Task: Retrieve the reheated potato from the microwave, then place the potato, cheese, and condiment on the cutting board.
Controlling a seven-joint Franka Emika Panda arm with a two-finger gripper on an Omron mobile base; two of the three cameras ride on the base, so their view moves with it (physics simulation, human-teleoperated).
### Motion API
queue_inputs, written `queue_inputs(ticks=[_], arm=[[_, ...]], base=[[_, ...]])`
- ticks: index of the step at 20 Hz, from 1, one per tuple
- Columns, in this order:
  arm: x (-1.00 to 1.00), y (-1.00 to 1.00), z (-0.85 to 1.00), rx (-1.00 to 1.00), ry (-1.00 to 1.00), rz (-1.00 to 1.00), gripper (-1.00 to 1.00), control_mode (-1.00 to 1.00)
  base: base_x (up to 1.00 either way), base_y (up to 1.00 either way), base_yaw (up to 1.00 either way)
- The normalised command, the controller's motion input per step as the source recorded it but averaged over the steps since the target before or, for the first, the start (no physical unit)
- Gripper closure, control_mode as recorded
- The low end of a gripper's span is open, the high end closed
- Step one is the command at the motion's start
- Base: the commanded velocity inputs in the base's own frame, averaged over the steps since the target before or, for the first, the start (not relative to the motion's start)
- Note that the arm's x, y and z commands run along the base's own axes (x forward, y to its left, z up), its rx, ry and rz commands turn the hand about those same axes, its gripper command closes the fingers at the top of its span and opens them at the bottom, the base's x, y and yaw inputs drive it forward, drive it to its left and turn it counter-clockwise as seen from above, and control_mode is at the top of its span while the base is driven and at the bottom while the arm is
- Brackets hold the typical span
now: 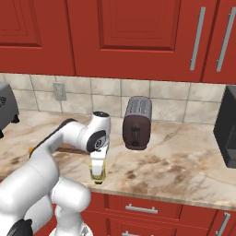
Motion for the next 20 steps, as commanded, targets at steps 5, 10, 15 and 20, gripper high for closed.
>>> queue_inputs(ticks=[5, 10, 15, 20], arm=[[-0.06, 0.22, 0.39, 0.00, 0.04, 0.08, 1.00, -1.00], [0.01, 0.37, 0.47, 0.00, 0.00, 0.26, 1.00, -1.00], [0.10, 0.41, 0.32, 0.00, 0.00, 0.45, 1.00, -1.00], [0.22, 0.30, 0.24, 0.04, 0.00, 0.53, 1.00, -1.00]], base=[[0.00, 0.00, 0.00], [0.00, 0.00, 0.00], [0.00, 0.00, 0.00], [0.00, 0.00, 0.00]])
